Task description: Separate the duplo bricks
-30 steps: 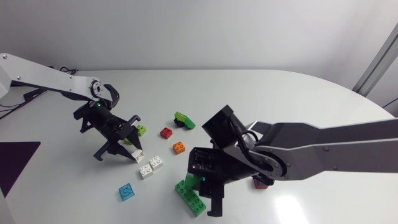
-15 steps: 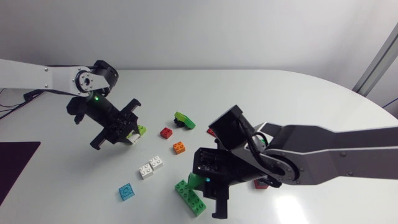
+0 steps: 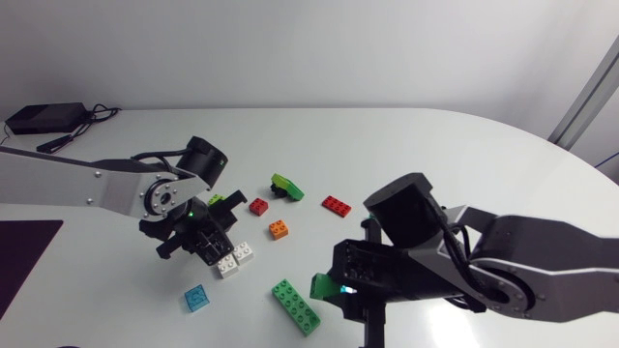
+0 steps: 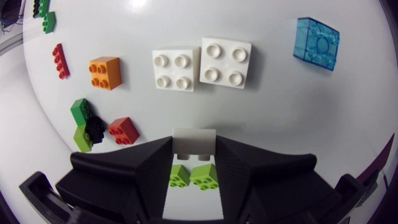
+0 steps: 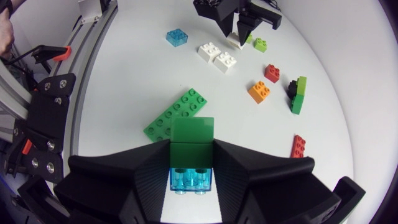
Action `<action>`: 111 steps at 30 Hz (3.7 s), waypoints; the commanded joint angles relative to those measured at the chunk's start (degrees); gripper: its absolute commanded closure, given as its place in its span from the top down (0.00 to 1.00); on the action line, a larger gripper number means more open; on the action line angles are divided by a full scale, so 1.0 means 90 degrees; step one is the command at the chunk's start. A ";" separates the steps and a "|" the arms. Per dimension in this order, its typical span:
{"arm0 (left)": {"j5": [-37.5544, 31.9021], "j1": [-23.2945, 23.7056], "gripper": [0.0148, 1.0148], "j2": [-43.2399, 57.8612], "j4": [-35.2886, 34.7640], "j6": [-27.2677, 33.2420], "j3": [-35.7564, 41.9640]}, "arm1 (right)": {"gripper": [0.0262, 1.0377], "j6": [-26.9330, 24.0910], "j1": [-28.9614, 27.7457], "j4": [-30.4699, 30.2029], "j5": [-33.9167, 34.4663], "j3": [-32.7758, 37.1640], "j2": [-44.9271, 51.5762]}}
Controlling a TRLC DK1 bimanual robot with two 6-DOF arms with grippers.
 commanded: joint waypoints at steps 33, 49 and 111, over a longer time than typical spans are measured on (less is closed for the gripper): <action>-0.0910 -0.1148 0.39 0.0746 0.0375 -0.0417 -0.0387 | 0.27 -0.0298 -0.0399 -0.0099 -0.0202 -0.0900 -0.1161; -0.0930 -0.1031 0.51 0.0834 0.0336 -0.0427 -0.0163 | 0.27 -0.0278 -0.0389 -0.0128 -0.0202 -0.0949 -0.1259; 0.6267 -0.0601 0.60 0.0375 -0.2242 -0.5925 0.2679 | 0.27 0.0923 -0.0907 0.2274 0.0570 -0.0578 -0.1152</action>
